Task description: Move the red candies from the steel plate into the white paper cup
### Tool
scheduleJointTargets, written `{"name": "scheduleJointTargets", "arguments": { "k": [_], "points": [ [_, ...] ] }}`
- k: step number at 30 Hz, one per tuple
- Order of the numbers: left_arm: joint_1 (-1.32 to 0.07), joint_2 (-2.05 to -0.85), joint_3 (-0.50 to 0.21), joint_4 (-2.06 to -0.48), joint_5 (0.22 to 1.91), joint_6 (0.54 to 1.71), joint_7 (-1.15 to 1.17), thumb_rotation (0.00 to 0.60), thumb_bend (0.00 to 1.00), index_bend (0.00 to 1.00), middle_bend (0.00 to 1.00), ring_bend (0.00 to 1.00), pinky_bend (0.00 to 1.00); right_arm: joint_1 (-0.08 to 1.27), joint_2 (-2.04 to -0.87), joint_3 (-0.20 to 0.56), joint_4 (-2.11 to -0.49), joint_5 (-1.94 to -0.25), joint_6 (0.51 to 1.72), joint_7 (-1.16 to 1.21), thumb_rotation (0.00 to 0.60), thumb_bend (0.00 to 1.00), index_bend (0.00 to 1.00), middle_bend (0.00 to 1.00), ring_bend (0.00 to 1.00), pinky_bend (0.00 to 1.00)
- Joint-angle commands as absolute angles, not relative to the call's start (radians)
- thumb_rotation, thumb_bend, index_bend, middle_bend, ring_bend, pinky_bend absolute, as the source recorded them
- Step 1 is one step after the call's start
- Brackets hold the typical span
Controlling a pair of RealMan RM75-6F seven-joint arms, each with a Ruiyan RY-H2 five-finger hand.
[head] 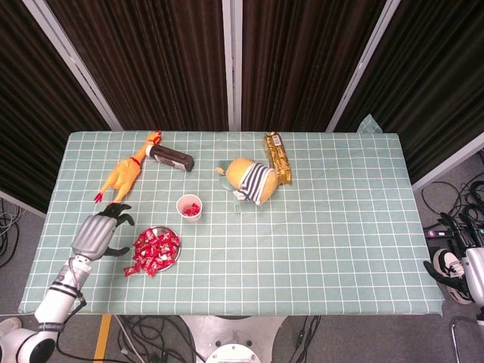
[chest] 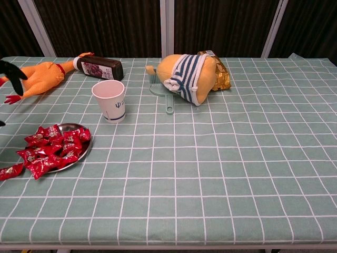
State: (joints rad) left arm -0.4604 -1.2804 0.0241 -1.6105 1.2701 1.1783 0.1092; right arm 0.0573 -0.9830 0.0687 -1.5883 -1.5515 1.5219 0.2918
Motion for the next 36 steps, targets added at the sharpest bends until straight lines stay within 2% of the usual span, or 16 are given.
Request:
{"name": "scheduleJointTargets", "arguments": {
  "k": [1, 19, 24, 36],
  "points": [
    [-0.432, -1.311, 0.036, -1.597, 1.249, 1.181, 0.115, 0.600, 0.12, 0.47, 0.29, 0.17, 0.41, 0.060, -0.982, 0.069, -1.591, -1.551, 1.519, 0.289, 0.600, 0.16, 0.08, 0.20, 0.05, 0.21],
    [-0.324, -1.415, 0.083, -1.502, 1.296, 1.218, 0.164, 0.600, 0.11, 0.49, 0.30, 0.17, 0.40, 0.064, -0.971, 0.071, -1.612, -1.554, 1.521, 0.272, 0.600, 0.16, 0.08, 0.20, 0.05, 0.21],
    [-0.312, -1.445, 0.070, -1.473, 1.279, 1.206, 0.179, 0.600, 0.11, 0.50, 0.30, 0.17, 0.40, 0.066, -0.971, 0.070, -1.615, -1.555, 1.520, 0.271, 0.600, 0.16, 0.08, 0.20, 0.05, 0.21],
    [-0.303, -1.487, 0.046, -1.448, 1.260, 1.163, 0.178, 0.600, 0.17, 0.52, 0.30, 0.17, 0.39, 0.065, -0.965, 0.069, -1.624, -1.554, 1.524, 0.265, 0.600, 0.16, 0.08, 0.20, 0.05, 0.22]
  ]
}}
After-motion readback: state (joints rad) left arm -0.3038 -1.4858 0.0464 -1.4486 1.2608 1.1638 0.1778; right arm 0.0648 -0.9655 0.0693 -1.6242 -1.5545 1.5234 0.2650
